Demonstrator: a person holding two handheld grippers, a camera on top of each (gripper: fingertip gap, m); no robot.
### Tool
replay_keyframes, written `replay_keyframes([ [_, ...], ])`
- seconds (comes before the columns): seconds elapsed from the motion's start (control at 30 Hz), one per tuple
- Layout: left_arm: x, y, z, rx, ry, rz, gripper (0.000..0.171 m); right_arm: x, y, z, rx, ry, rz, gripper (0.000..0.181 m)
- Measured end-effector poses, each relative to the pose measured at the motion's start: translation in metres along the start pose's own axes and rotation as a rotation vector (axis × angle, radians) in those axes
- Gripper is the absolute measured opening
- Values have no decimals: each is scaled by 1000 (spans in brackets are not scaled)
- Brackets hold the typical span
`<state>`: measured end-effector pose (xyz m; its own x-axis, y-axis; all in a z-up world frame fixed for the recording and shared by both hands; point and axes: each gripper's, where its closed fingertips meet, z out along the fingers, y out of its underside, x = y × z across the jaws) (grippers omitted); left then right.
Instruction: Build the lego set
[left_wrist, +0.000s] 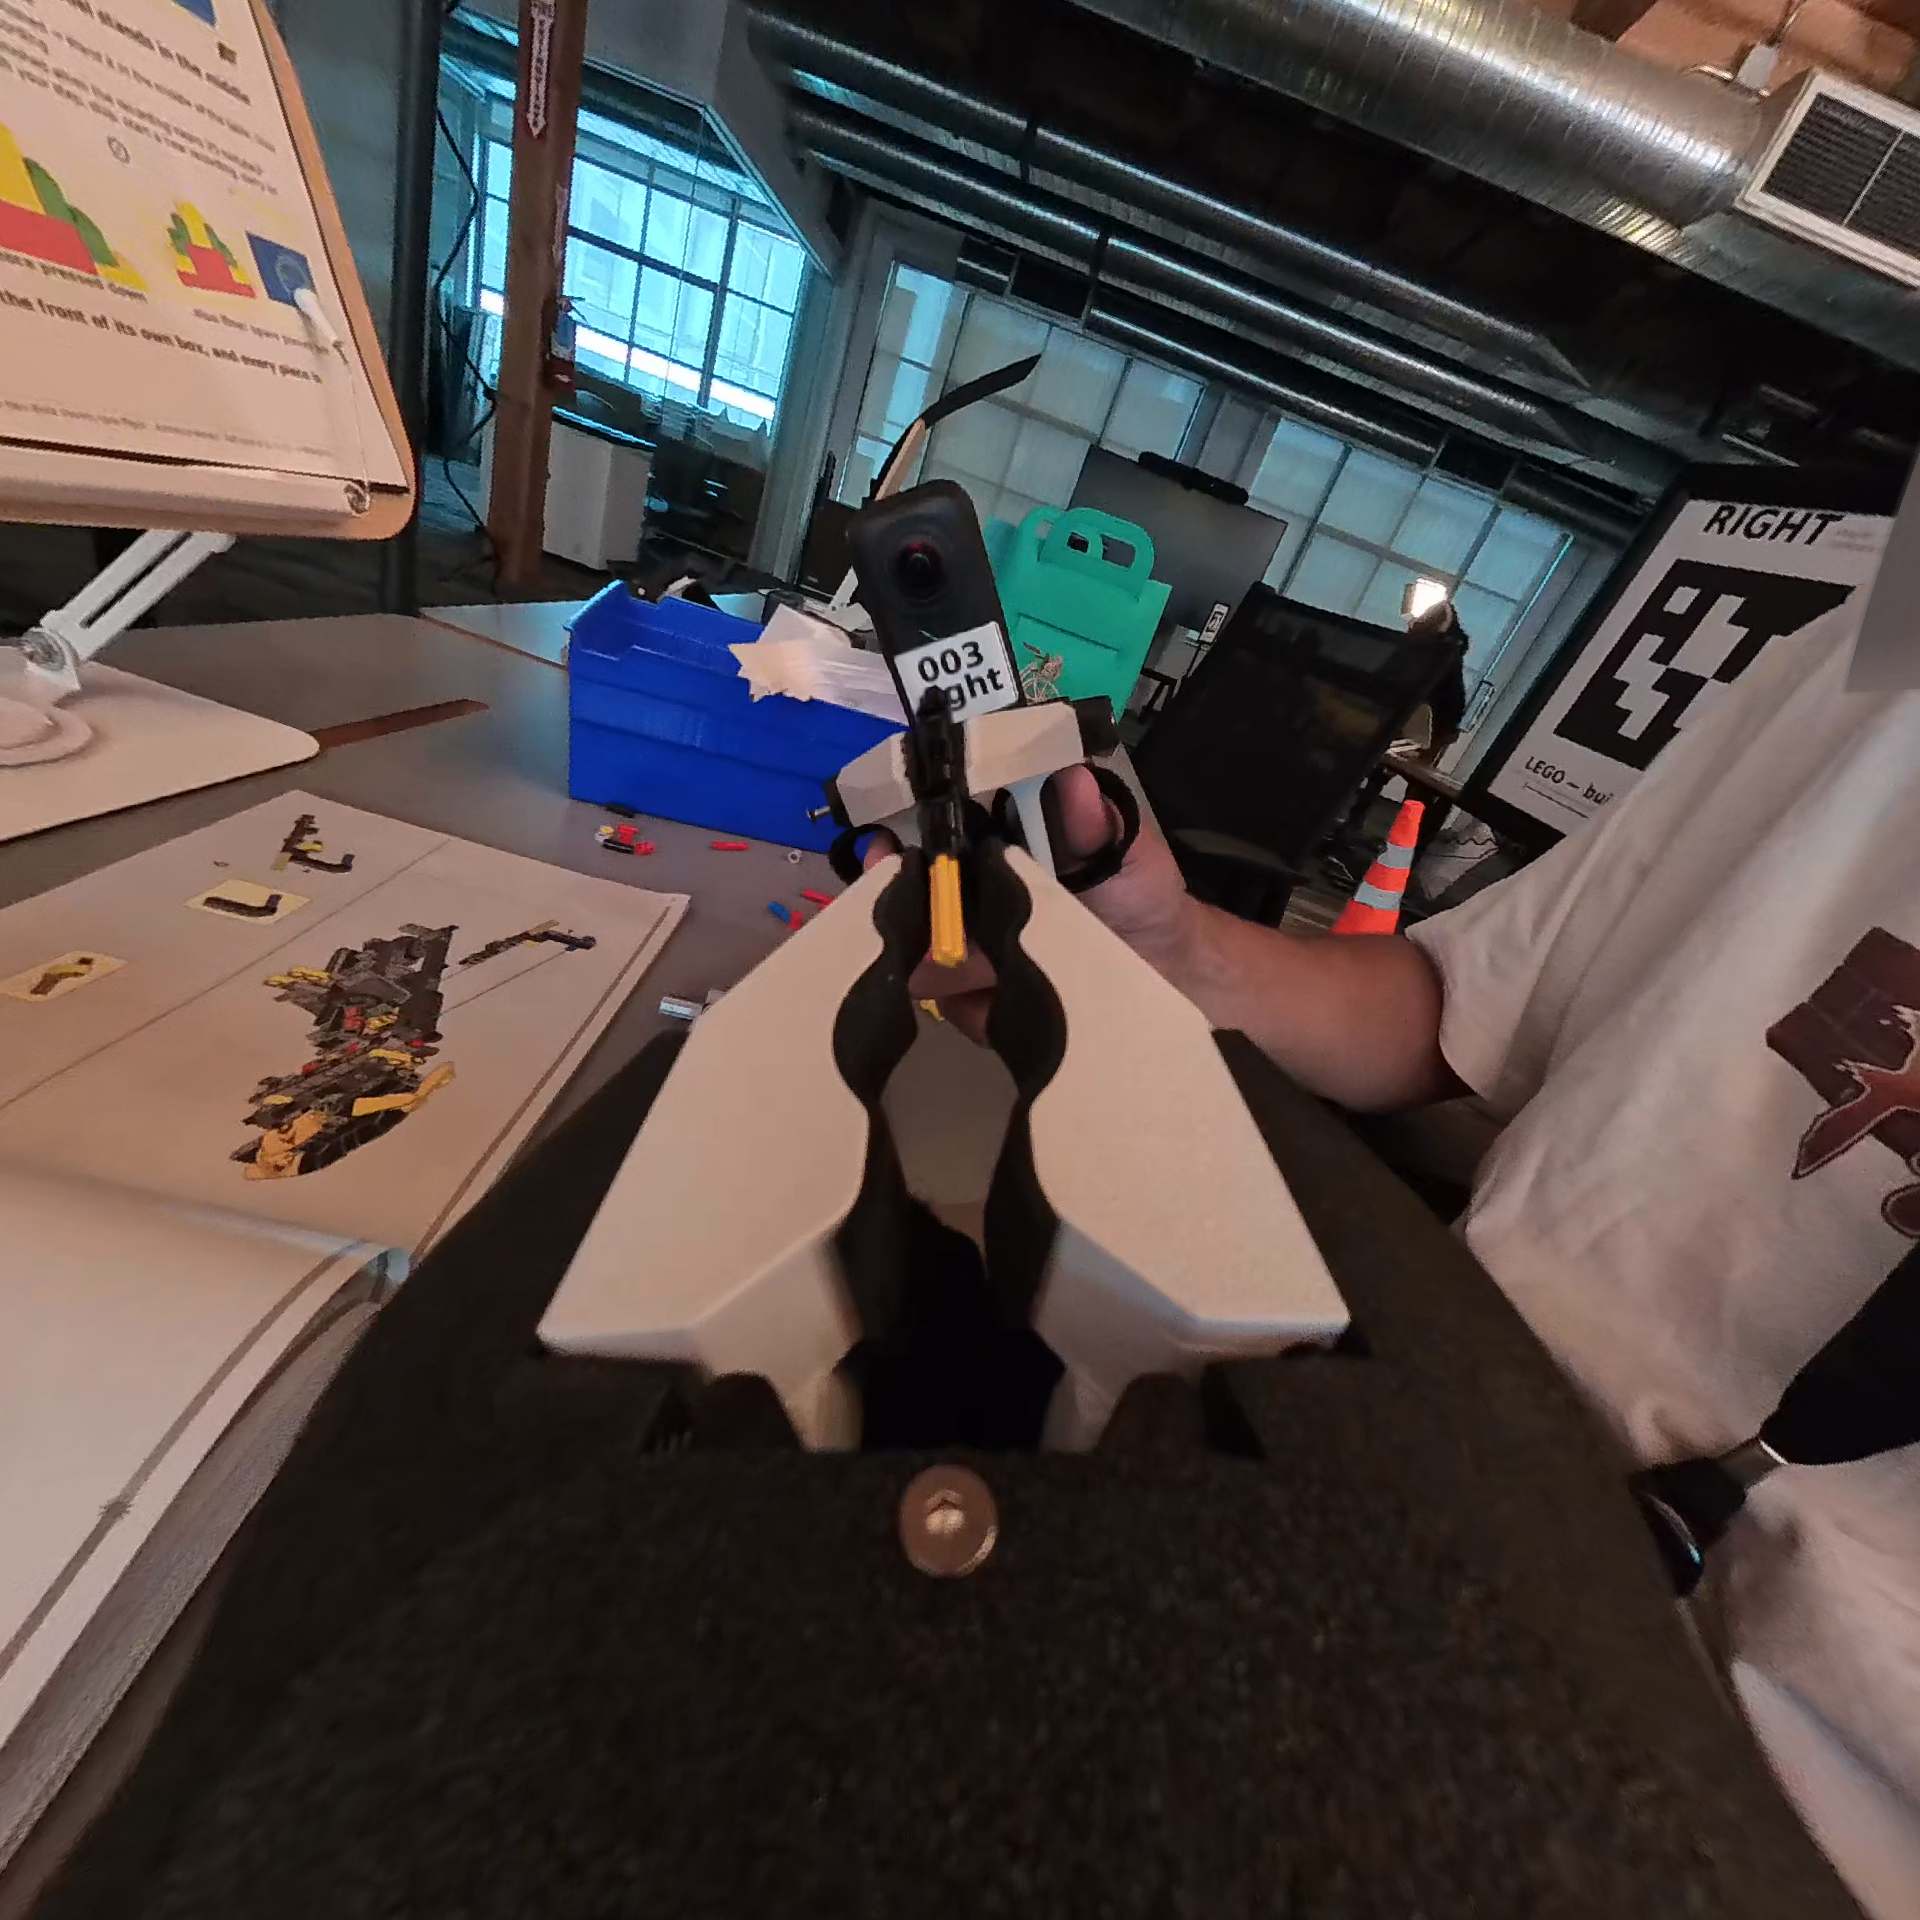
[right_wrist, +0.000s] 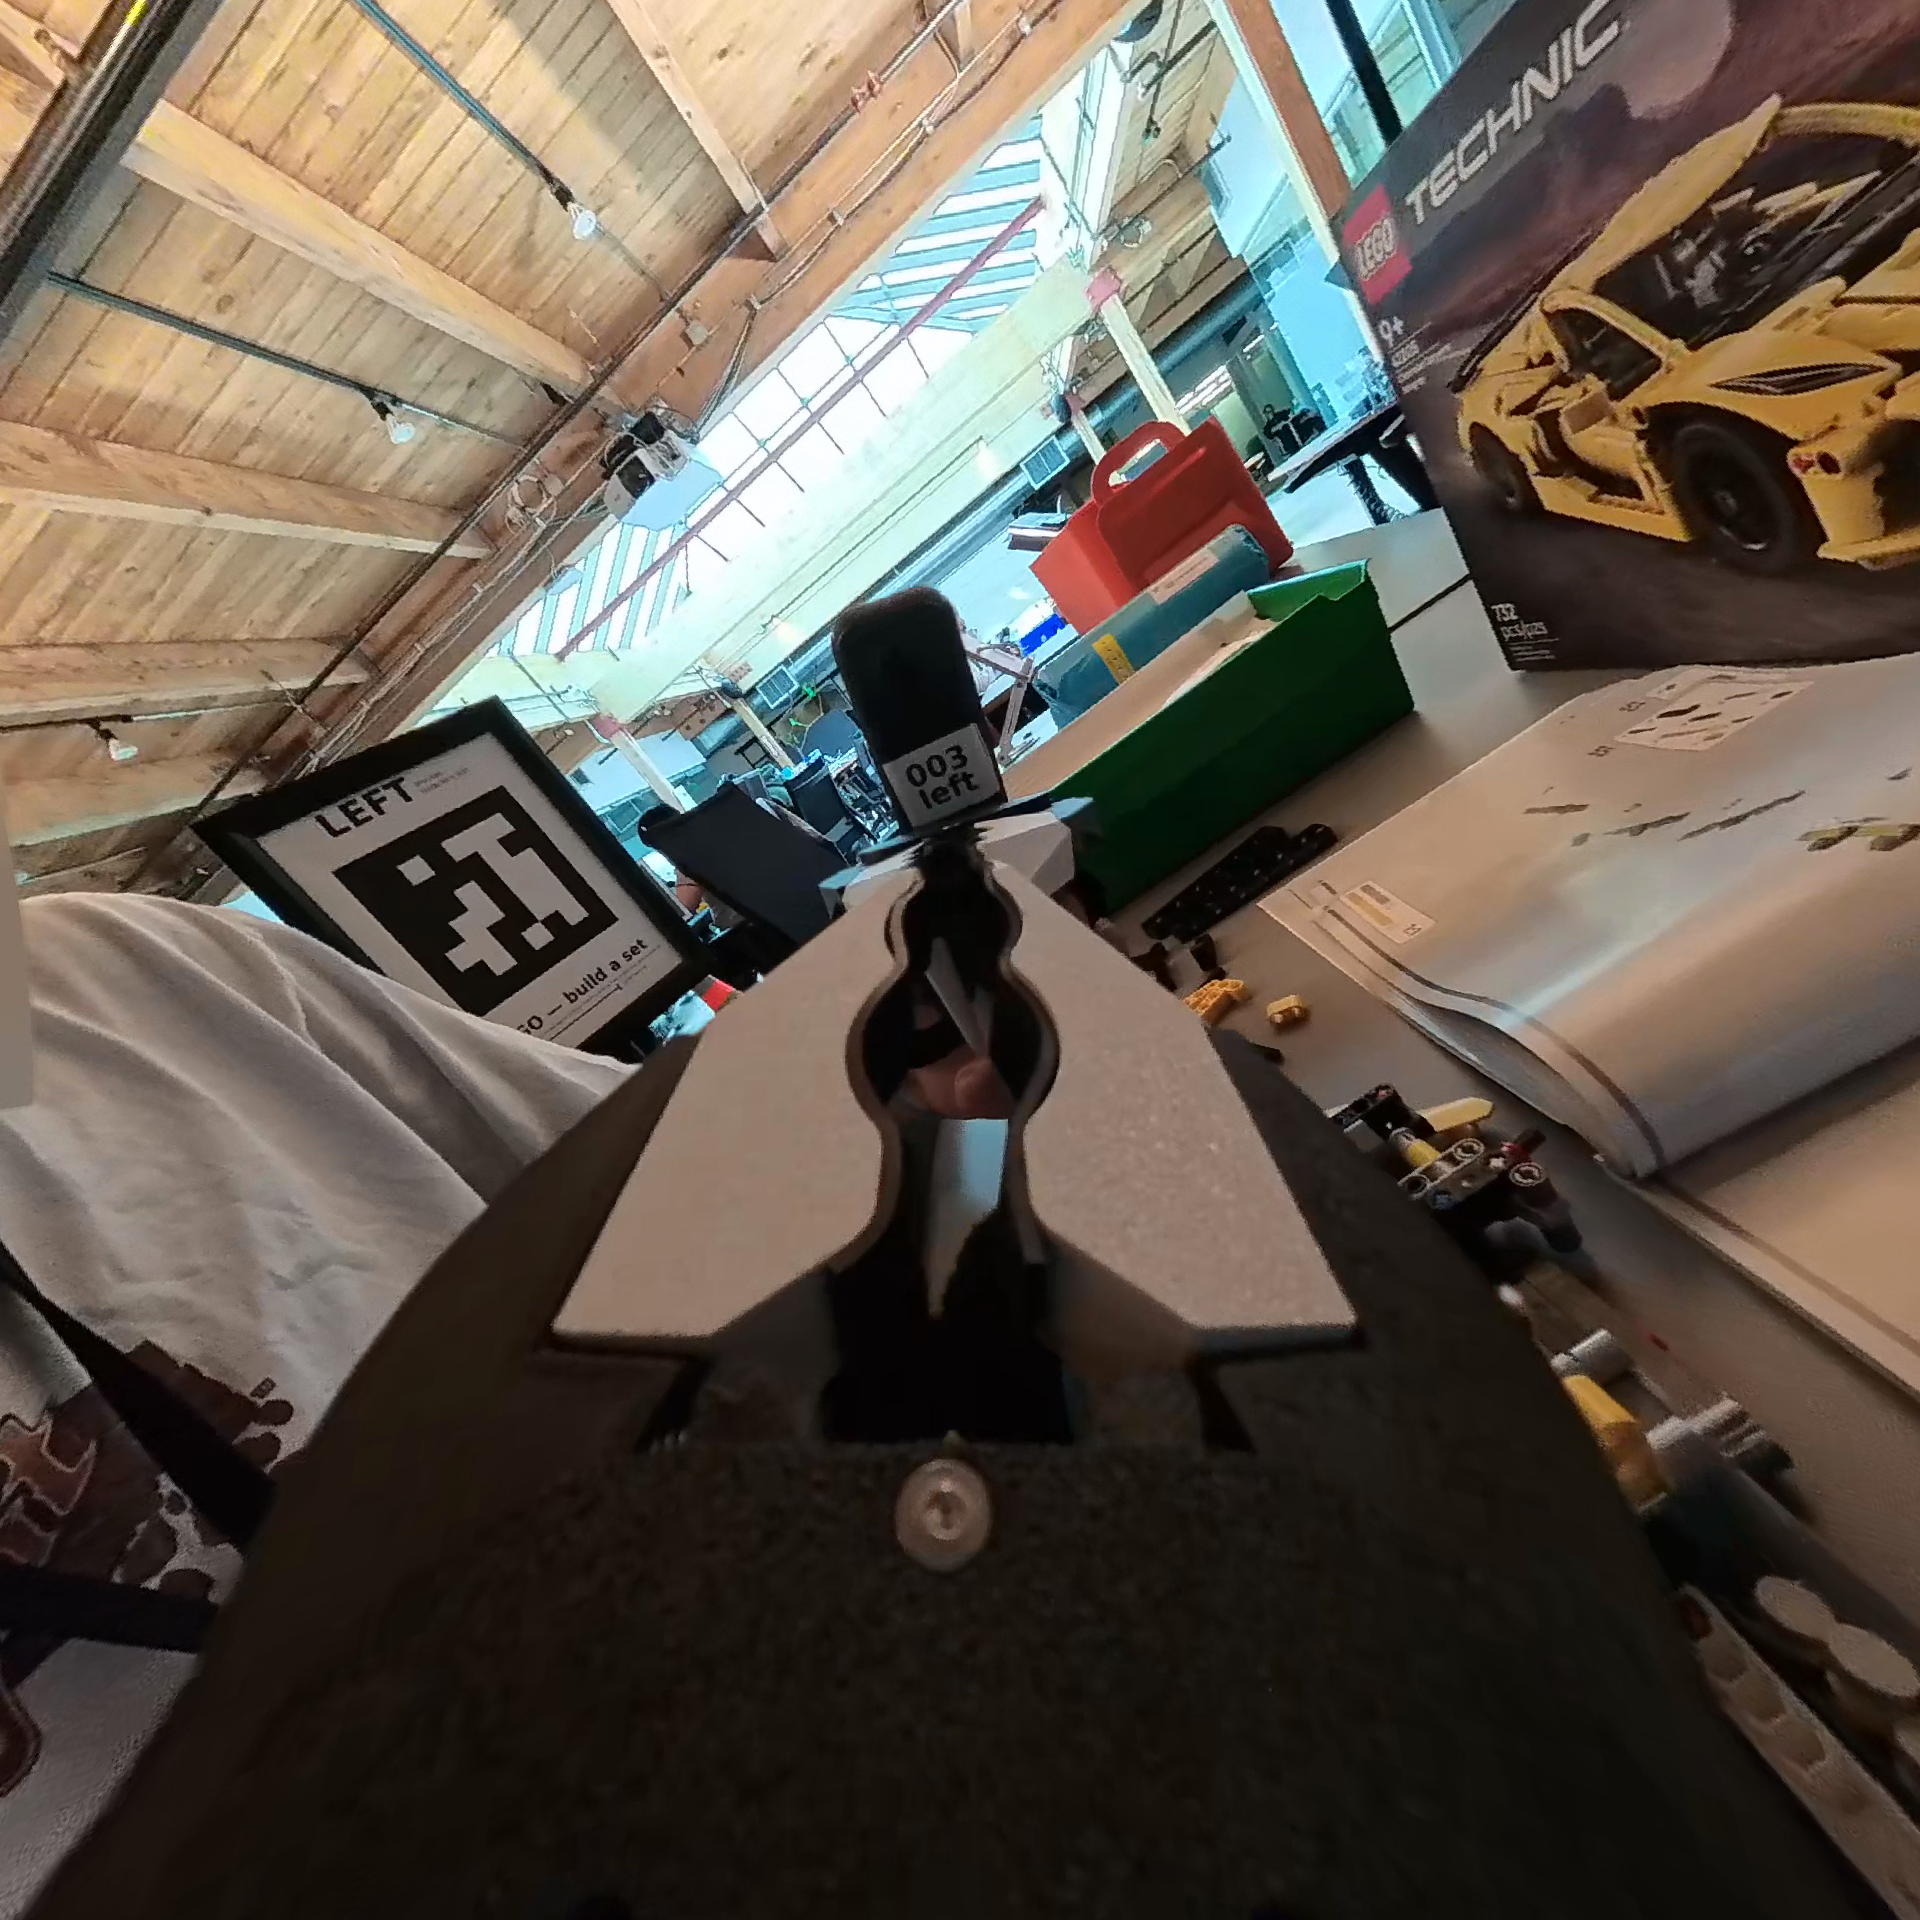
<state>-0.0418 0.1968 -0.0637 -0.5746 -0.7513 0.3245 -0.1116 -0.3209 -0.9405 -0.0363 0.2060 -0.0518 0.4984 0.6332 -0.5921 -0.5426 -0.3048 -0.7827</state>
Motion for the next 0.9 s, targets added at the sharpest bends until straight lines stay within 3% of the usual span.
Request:
replay_keyframes([
  [0.37,9,2,-5,-31,13,65,6,-10,7,1,-63,-16,-75,6],
  [0.47,13,19,-10,-151,-10,180,5,-6,23,-6,-198,57,-260,9],
  [0.6,22,53,-11,-348,-22,328,6,-4,35,-20,-401,143,-443,32],
  [0.77,29,74,-4,-440,8,394,5,-8,75,-17,-673,147,-614,19],
  [0.9,25,79,-5,-465,-2,383,5,-2,89,-20,-739,152,-622,11],
])
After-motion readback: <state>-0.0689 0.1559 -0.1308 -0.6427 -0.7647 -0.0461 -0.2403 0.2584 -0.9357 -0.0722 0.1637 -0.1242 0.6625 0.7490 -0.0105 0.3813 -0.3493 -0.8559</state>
